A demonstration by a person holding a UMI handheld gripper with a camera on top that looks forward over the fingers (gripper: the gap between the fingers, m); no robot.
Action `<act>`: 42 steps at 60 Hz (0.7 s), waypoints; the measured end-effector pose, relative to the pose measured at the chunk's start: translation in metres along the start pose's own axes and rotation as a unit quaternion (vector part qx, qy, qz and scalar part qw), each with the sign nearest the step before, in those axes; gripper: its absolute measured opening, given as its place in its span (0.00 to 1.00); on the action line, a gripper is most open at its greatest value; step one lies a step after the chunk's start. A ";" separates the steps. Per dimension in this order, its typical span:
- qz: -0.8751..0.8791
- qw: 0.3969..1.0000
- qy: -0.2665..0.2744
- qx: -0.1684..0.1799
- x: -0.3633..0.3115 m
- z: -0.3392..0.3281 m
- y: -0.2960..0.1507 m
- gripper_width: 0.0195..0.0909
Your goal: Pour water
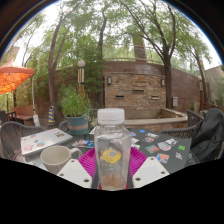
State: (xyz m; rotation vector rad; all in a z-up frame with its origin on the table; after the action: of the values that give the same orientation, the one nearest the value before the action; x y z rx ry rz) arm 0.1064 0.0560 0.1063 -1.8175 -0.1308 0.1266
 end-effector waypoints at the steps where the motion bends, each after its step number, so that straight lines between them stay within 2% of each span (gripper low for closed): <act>1: 0.001 1.000 0.000 0.000 0.000 0.000 0.003 0.30; 6: 0.010 1.000 -0.010 0.023 0.002 -0.003 0.004 0.30; 12: 0.005 1.000 -0.015 0.015 0.001 -0.001 0.003 0.30; 15: 0.002 1.000 -0.015 0.009 0.000 -0.002 0.002 0.34; 20: 0.012 0.999 -0.018 -0.025 0.002 -0.006 0.004 0.47; 23: 0.021 0.996 -0.006 -0.084 0.002 -0.013 0.009 0.65; 26: 0.025 0.994 -0.009 -0.108 0.002 -0.022 0.010 0.85; 28: 0.027 0.994 -0.007 -0.110 0.003 -0.027 0.007 0.91; 36: 0.027 0.992 0.008 -0.125 -0.006 -0.077 -0.010 0.90; 42: 0.024 0.990 0.052 -0.129 -0.013 -0.124 -0.023 0.90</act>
State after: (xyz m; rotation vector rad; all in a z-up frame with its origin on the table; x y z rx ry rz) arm 0.1127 -0.0591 0.1590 -2.0825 -0.0304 0.0501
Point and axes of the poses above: the point between the fingertips, and its own axes, seen from behind it with the camera up: x to the right, y down, z forward, the way the camera looks, the point moved 10 cm from there along -z, backward, against the way the camera looks, and after that the axes turned 5 degrees about -x, right-handed, at the moved point
